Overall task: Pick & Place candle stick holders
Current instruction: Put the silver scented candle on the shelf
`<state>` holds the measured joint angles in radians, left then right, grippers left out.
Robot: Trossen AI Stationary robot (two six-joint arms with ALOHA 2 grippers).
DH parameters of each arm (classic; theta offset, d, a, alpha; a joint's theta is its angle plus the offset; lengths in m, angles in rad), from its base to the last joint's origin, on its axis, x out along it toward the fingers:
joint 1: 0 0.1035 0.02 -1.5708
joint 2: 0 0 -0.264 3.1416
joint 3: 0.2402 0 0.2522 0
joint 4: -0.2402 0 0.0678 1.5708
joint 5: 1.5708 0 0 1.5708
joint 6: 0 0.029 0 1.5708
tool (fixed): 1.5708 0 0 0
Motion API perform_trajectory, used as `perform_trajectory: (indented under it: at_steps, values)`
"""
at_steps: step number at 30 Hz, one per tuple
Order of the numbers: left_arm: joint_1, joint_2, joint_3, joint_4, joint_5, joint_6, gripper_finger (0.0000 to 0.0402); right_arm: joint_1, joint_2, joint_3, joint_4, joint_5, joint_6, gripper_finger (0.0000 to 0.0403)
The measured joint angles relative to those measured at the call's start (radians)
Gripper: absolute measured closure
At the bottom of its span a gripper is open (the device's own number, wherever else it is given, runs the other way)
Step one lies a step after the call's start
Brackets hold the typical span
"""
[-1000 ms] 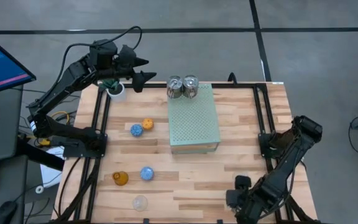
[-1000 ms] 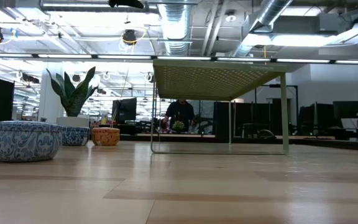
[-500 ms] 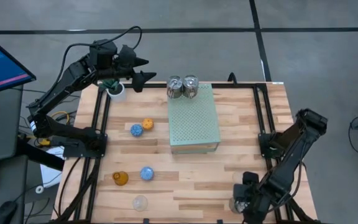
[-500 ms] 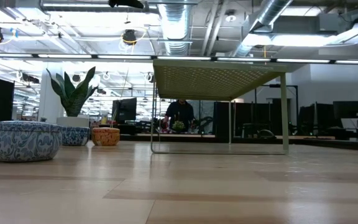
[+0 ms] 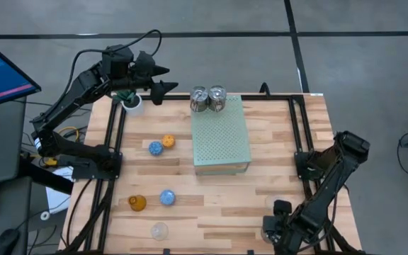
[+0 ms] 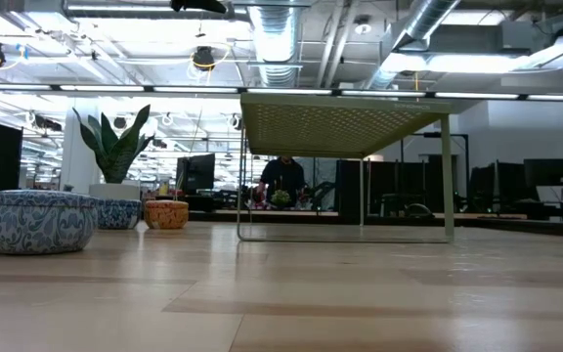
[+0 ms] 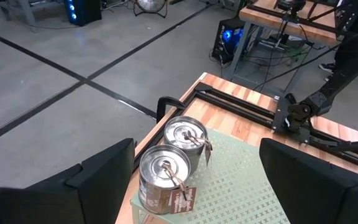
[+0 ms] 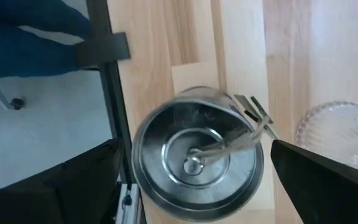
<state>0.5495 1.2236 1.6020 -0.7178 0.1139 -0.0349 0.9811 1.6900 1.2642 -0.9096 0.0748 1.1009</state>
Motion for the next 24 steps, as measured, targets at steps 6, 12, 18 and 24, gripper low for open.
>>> perform_trajectory:
  at_steps: [6, 12, 18, 24]
  values:
    - [0.000, 0.000, 0.000, 0.000, 0.000, -0.007, 0.0056, 0.002, -0.003, -0.048, 0.077, -0.020, 0.042, 0.0003]
    - [0.000, 0.000, 0.000, 0.000, 0.000, -0.007, 0.0056, 0.007, -0.001, -0.057, 0.087, -0.023, 0.023, 0.0003]
    - [0.000, 0.000, 0.000, 0.000, 0.000, -0.007, 0.0056, 0.006, -0.001, -0.057, 0.087, -0.022, 0.018, 0.0003]
    - [0.000, 0.000, 0.000, 0.000, 0.000, -0.007, 0.0056, 0.007, 0.000, -0.097, 0.149, -0.026, 0.023, 0.0003]
